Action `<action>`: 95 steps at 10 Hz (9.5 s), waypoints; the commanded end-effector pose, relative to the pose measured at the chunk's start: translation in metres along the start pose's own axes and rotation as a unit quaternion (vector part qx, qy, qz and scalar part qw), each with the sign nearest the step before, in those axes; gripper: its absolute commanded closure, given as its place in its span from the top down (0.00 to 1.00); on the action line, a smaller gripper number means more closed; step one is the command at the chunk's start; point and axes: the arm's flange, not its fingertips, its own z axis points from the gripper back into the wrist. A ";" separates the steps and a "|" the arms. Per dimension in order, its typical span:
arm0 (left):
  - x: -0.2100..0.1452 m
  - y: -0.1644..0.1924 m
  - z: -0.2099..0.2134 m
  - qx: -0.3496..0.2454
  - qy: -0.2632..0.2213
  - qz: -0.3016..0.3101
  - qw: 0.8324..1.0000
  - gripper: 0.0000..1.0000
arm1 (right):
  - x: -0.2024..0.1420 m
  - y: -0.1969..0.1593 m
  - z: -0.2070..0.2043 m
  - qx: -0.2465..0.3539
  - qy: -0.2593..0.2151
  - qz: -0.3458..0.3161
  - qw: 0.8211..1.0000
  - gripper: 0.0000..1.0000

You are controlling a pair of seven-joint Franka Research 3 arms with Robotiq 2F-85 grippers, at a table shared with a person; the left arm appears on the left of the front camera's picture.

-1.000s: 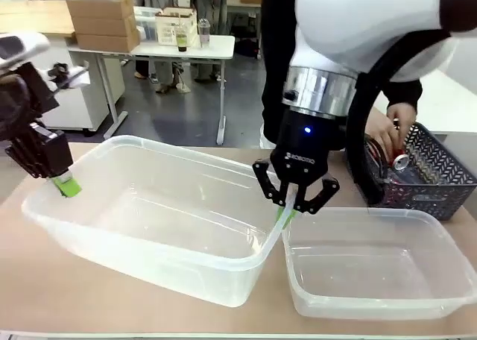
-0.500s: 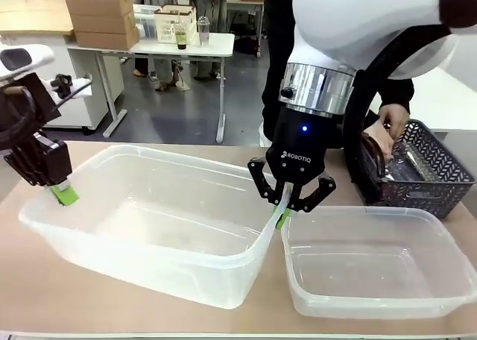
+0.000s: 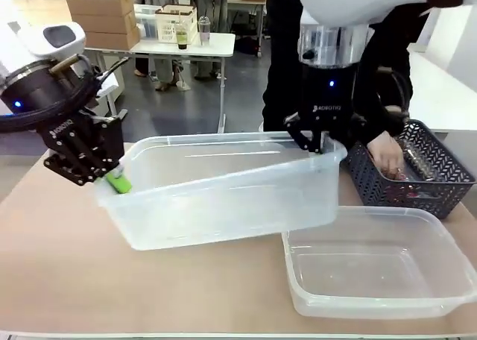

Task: Sort the waste into each basket.
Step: Pick up the Organizing box on the left side of the table and lift it, then offer the picked Organizing box to the human, then release the Organizing box you were holding.

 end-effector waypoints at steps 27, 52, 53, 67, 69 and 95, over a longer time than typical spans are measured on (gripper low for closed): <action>0.043 -0.003 -0.022 0.102 -0.189 0.110 0.970 0.06 | 0.028 -0.011 -0.020 0.107 -0.115 0.080 0.984 0.05; 0.043 -0.003 -0.022 0.102 -0.189 0.110 0.970 0.06 | 0.028 -0.011 -0.020 0.107 -0.115 0.080 0.984 0.05; 0.043 -0.003 -0.022 0.102 -0.189 0.110 0.970 0.06 | 0.028 -0.011 -0.020 0.107 -0.115 0.080 0.984 0.05; 0.043 -0.003 -0.022 0.102 -0.189 0.110 0.970 0.06 | 0.028 -0.011 -0.020 0.107 -0.115 0.080 0.984 0.05; 0.043 -0.003 -0.022 0.102 -0.189 0.110 0.970 0.06 | 0.028 -0.011 -0.020 0.107 -0.115 0.080 0.984 0.05; 0.126 -0.025 0.004 0.164 -0.170 0.053 0.970 0.65 | 0.137 0.001 -0.007 0.104 -0.112 0.083 0.985 0.65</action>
